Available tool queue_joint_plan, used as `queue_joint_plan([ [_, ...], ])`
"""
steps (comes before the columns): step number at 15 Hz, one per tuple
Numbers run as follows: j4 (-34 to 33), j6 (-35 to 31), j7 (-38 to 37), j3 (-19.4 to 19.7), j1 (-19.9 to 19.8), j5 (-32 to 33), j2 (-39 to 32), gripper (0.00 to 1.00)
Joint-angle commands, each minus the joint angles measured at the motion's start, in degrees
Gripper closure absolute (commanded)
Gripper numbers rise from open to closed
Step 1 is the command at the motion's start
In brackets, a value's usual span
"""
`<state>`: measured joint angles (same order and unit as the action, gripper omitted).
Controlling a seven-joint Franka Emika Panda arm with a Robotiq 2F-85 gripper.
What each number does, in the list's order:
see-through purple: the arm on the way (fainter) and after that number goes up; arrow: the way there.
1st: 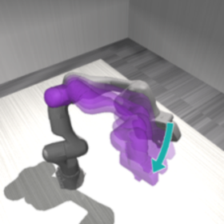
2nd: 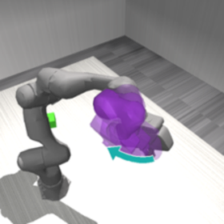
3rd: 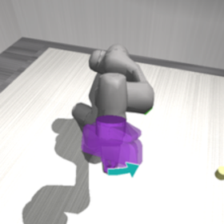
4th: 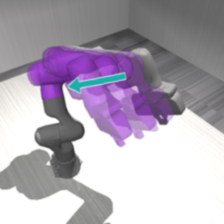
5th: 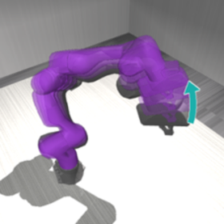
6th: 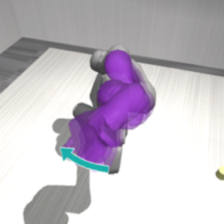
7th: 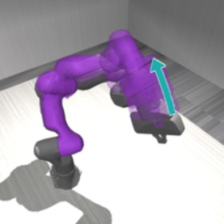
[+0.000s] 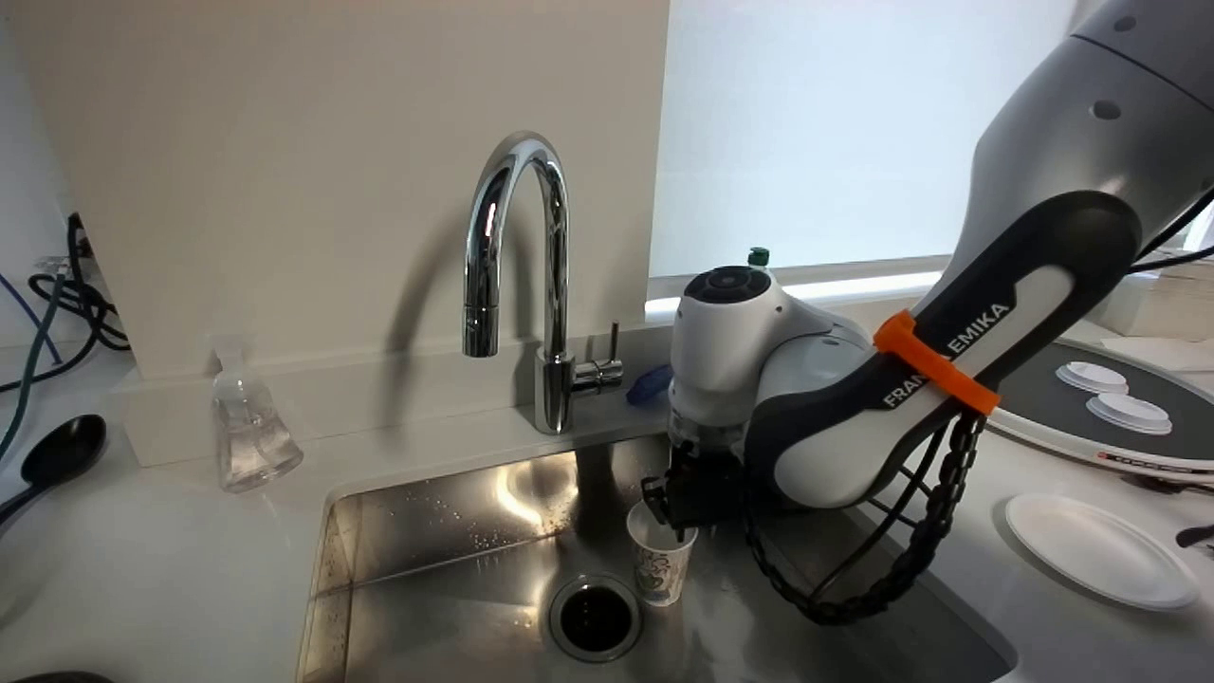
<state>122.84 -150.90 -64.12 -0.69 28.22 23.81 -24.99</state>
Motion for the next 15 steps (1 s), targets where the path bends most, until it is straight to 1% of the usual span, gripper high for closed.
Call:
queue_joint_plan([
  [1, -0.58, -2.03, -1.75, 0.71, 0.92, 0.95, -1.49, 0.84],
  [2, -0.56, -2.18, -1.75, 0.8, 1.04, 0.98, -1.51, 0.86],
  [3, -0.52, -2.21, -1.81, 0.92, 1.15, 1.07, -1.45, 0.95],
  [4, -0.5, -2.24, -1.87, 1.01, 1.24, 1.15, -1.39, 1.0],
  [10, -0.86, -2.5, -2.08, 1.69, 1.88, 1.72, -0.54, 0.99],
  [12, -0.51, -2.85, -1.38, 1.46, 1.51, 1.31, 0.32, 0.99],
  [15, 0.39, -1.56, 0.24, 0.73, 0.78, 0.58, 2.92, 0.99],
])
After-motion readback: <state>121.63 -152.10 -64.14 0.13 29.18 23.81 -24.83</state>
